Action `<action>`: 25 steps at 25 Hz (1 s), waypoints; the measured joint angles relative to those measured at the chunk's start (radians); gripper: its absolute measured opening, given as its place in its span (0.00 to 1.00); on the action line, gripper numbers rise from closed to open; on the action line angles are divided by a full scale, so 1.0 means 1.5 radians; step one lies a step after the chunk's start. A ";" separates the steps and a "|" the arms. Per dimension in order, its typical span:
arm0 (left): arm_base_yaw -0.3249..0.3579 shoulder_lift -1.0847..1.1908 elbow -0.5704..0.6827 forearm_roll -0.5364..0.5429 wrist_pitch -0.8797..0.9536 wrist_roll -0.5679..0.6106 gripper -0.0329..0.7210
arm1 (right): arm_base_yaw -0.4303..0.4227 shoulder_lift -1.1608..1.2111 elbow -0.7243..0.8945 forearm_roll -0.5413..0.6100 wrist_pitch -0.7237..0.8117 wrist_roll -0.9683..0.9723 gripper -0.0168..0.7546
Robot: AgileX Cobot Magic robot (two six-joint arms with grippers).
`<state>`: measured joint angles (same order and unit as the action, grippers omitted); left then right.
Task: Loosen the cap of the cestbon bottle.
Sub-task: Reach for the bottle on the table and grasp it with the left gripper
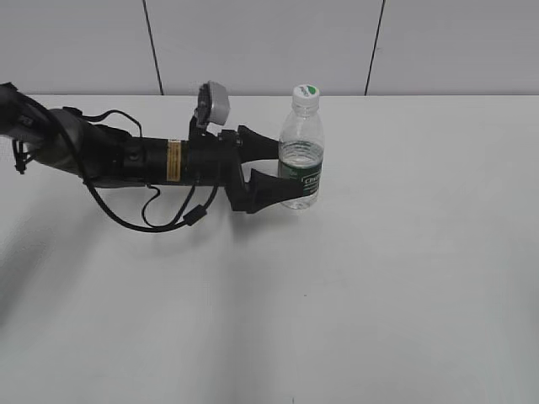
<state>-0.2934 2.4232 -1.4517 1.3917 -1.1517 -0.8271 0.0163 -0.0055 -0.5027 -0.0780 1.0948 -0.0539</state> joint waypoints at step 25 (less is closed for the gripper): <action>-0.053 0.091 -0.126 -0.057 0.014 -0.050 0.80 | 0.000 0.000 0.000 0.000 0.000 0.000 0.57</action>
<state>-0.3722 2.5597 -1.6407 1.3057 -1.1308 -0.9016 0.0163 -0.0055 -0.5027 -0.0780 1.0948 -0.0539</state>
